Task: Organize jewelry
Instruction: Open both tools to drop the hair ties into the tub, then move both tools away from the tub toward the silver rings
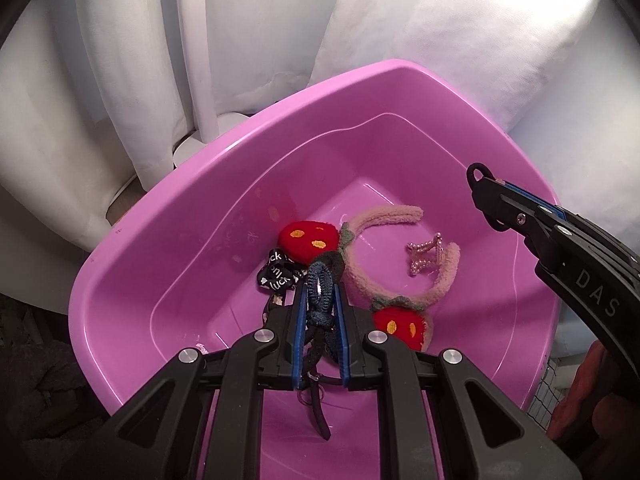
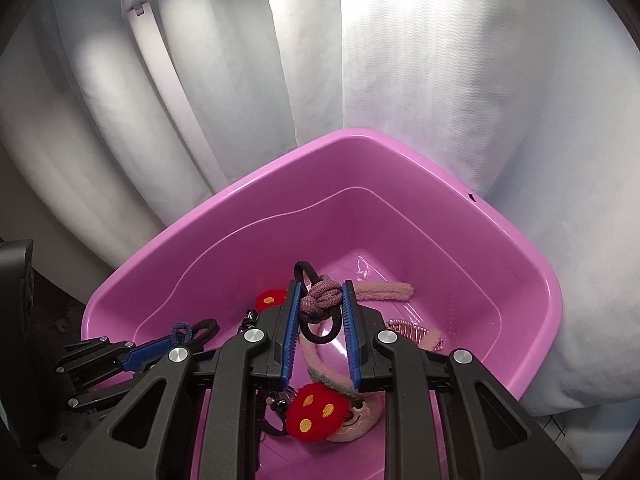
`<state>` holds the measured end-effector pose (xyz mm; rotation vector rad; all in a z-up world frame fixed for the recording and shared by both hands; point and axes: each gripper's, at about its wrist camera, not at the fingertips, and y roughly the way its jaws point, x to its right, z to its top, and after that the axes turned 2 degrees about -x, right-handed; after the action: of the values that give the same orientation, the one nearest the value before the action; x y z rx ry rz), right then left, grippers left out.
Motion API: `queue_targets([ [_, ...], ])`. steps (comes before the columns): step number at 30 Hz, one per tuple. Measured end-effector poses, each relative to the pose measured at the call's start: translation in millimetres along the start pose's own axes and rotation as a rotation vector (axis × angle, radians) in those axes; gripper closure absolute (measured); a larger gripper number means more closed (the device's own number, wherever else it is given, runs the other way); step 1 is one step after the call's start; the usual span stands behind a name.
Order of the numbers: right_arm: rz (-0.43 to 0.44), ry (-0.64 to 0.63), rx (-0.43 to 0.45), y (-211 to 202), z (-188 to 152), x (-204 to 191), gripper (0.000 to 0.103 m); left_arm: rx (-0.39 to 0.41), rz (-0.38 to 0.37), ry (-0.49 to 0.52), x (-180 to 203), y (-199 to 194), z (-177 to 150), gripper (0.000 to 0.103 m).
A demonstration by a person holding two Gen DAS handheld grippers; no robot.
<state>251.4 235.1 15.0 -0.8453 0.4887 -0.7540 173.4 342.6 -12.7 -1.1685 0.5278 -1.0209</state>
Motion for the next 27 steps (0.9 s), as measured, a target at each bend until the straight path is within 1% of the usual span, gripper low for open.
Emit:
queue_targets([
  [2, -0.006, 0.004, 0.004, -2, 0, 0, 0.077, -0.007, 0.001, -0.001, 0, 2, 1, 0.089],
  [4, -0.017, 0.006, 0.005, -3, 1, 1, 0.074, -0.009, 0.004, 0.004, 1, 3, 2, 0.087],
  [5, -0.017, 0.007, 0.003, -3, 1, 2, 0.071, -0.01, 0.008, 0.008, 1, 3, 2, 0.087],
  [6, -0.018, 0.009, 0.004, -3, 1, 3, 0.065, -0.011, 0.011, 0.009, 1, 3, 1, 0.084],
  [7, -0.021, 0.013, 0.007, -4, 1, 4, 0.061, -0.013, 0.014, 0.008, 1, 3, 1, 0.073],
  [8, -0.022, 0.021, 0.011, -6, 1, 5, 0.055, -0.011, 0.016, 0.005, 1, 3, 1, 0.064],
  [9, -0.019, 0.026, 0.014, -7, 1, 6, 0.054, -0.005, 0.023, 0.002, 1, 1, 1, 0.043],
  [10, -0.017, 0.031, 0.014, -7, 2, 7, 0.053, 0.009, 0.029, -0.001, -1, -1, 1, 0.027],
  [11, -0.019, 0.033, 0.017, -8, 2, 7, 0.052, 0.026, 0.034, -0.001, -1, -4, 0, 0.025],
  [13, -0.024, 0.036, 0.021, -10, 2, 8, 0.051, 0.041, 0.044, 0.012, 1, -9, 1, 0.024],
  [16, -0.021, 0.044, 0.025, -14, 2, 9, 0.051, 0.049, 0.048, 0.016, 1, -12, 1, 0.022],
  [18, -0.021, 0.048, 0.032, -16, 2, 9, 0.049, 0.05, 0.049, 0.019, 2, -13, 0, 0.022],
  [27, -0.019, 0.059, 0.038, -24, -2, 8, 0.049, 0.057, 0.05, 0.026, 1, -18, -2, 0.022],
])
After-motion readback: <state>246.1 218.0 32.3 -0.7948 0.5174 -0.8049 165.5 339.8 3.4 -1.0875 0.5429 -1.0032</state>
